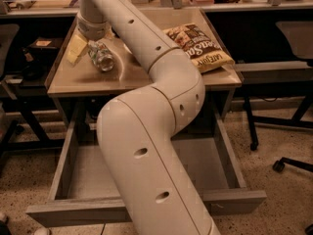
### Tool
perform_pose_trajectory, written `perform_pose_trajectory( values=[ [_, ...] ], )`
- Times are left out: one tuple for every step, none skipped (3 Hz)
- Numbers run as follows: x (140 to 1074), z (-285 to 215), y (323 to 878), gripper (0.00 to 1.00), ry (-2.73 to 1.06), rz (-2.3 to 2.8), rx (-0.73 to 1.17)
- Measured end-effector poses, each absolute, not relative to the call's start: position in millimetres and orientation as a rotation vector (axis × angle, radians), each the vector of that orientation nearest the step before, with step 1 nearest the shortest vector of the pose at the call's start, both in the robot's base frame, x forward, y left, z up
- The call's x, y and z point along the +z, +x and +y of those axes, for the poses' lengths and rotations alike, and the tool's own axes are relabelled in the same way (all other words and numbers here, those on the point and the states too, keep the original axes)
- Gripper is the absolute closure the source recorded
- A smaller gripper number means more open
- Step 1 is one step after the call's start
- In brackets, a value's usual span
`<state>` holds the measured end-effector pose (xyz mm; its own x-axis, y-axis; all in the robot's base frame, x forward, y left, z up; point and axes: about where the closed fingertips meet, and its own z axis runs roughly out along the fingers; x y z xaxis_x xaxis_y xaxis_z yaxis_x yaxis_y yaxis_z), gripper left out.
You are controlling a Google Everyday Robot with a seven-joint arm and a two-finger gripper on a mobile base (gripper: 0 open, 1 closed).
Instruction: Place 7up can into top drawer
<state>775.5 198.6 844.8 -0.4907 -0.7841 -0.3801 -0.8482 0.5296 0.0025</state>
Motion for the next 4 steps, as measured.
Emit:
perform_pose_trajectory(
  values=[
    [838.2,176.4,787.3,0.00,-1.313,2.461,0.239],
    [835.7,180.8,789.7,0.18,-1.311,2.453,0.243],
    [835.6,180.8,789.7,0.42,-1.311,2.453,0.243],
    [835.6,180.9,789.7,0.65,-1.311,2.453,0.243]
  ],
)
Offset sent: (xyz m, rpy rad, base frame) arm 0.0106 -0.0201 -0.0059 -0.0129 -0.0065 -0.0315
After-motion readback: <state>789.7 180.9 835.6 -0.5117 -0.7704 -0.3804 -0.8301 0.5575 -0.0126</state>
